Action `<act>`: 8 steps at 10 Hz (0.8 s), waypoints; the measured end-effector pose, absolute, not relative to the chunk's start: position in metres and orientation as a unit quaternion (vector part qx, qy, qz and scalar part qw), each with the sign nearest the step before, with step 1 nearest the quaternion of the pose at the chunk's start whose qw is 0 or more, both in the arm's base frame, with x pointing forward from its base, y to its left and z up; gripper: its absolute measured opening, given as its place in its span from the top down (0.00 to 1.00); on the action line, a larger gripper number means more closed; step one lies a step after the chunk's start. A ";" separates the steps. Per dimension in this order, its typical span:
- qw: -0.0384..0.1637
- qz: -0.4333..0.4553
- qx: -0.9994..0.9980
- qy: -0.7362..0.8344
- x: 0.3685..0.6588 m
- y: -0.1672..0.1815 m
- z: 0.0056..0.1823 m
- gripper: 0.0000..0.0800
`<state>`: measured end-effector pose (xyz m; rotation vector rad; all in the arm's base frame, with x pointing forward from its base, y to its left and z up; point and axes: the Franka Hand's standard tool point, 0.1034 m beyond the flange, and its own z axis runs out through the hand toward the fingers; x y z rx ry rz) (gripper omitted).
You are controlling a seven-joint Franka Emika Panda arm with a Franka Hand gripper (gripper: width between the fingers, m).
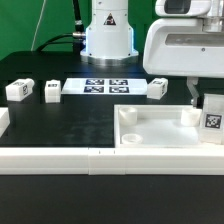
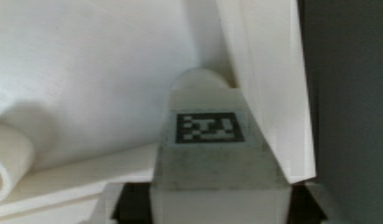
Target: Assemble one leg
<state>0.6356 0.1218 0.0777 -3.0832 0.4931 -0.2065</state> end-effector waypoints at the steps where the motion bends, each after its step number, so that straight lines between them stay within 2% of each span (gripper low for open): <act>1: 0.006 -0.066 -0.985 0.157 0.636 0.122 0.078 0.64; 2: 0.007 -0.066 -0.983 0.168 0.636 0.121 0.078 0.64; 8: 0.028 -0.057 -0.841 0.537 0.632 0.119 0.077 0.64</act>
Offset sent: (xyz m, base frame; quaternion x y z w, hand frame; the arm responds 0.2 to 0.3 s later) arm -0.0066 -0.0032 0.0007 -0.0261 0.0024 0.2495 0.9680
